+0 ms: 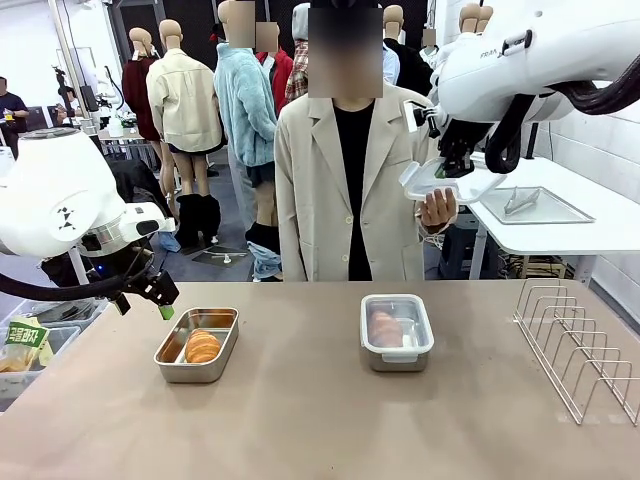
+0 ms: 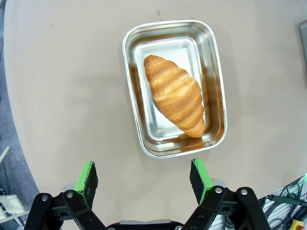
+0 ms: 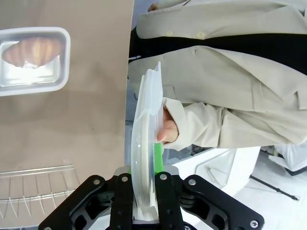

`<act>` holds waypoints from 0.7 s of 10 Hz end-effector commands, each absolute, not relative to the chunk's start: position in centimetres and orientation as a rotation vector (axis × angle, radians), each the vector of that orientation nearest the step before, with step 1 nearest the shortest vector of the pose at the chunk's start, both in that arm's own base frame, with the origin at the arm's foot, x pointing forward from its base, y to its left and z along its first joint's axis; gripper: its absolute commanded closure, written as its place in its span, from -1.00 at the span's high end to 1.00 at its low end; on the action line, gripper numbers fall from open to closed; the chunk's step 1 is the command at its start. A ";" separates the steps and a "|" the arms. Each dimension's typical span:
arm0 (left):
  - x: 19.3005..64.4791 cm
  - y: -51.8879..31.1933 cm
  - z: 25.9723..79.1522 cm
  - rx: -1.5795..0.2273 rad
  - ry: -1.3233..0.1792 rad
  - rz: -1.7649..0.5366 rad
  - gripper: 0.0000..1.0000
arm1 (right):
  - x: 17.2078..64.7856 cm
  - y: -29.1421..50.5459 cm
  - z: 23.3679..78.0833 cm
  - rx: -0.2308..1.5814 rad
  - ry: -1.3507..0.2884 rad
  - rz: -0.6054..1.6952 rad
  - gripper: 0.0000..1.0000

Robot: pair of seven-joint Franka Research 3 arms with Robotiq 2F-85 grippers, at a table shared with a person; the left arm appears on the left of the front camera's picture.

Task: Place the bread in airtight containers.
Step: Release when the human grabs the Airtight Container lid.

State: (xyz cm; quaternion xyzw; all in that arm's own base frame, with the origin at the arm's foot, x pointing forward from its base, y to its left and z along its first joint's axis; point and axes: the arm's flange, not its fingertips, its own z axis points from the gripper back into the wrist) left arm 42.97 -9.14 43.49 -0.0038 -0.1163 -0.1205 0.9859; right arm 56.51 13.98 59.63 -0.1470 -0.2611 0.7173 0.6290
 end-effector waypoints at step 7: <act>43.0 -9.2 43.5 -0.004 -0.243 -0.225 1.00 | 56.5 13.8 60.2 -0.266 -0.552 1.658 -0.01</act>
